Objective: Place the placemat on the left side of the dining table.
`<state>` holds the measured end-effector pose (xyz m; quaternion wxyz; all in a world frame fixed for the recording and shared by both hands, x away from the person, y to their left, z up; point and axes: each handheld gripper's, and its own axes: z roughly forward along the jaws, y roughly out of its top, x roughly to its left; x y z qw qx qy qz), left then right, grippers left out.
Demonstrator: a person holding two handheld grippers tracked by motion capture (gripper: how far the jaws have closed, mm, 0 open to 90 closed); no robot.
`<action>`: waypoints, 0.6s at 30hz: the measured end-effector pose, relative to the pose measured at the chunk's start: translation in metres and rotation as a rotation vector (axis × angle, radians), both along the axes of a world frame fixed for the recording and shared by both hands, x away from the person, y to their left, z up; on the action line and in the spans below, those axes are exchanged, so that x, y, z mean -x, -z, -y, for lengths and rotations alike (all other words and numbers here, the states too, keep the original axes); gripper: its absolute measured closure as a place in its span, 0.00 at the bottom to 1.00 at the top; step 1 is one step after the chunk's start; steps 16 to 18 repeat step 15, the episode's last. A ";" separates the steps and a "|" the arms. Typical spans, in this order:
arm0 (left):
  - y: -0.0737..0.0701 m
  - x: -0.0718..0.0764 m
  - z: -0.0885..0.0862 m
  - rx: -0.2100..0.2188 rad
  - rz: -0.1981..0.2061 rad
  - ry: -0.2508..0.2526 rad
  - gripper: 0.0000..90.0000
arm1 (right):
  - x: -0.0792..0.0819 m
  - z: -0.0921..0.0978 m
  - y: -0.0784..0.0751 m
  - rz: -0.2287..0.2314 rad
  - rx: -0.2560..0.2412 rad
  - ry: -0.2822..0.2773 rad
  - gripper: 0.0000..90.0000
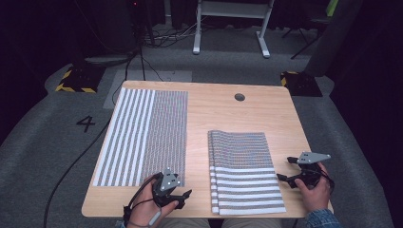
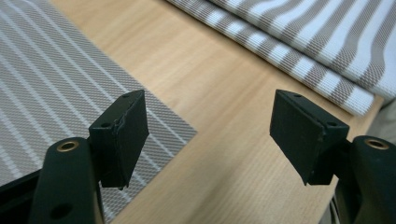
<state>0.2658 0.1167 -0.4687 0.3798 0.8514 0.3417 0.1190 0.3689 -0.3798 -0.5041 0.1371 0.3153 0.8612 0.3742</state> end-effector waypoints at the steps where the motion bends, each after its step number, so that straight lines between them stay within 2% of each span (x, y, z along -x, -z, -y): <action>1: 0.003 0.000 0.003 -0.002 -0.009 0.020 0.31 | 0.000 0.000 0.000 0.000 0.000 0.000 0.10; 5: 0.014 0.002 0.014 -0.025 -0.003 0.066 0.31 | 0.000 0.000 0.000 0.000 0.000 0.000 0.10; 6: 0.019 0.002 0.018 -0.033 -0.013 0.086 0.31 | 0.000 0.000 0.000 0.000 0.000 0.000 0.10; 7: 0.021 0.004 0.020 -0.033 -0.030 0.077 0.30 | 0.000 0.000 0.000 0.000 0.000 0.000 0.10; 8: 0.024 0.003 0.022 -0.035 -0.022 0.100 0.30 | 0.000 0.000 0.000 0.000 0.000 0.000 0.10; 12: 0.033 0.004 0.029 -0.054 -0.012 0.107 0.30 | 0.000 0.000 0.000 0.000 0.000 0.000 0.10; 13: 0.035 0.003 0.031 -0.035 0.003 0.118 0.29 | 0.000 0.000 0.000 0.000 0.000 0.000 0.10; 15: 0.036 0.003 0.033 -0.025 0.012 0.125 0.29 | 0.000 0.000 0.000 -0.001 0.000 -0.001 0.10; 18: 0.036 0.003 0.033 -0.025 0.012 0.125 0.29 | 0.000 0.000 0.000 -0.001 0.000 -0.001 0.10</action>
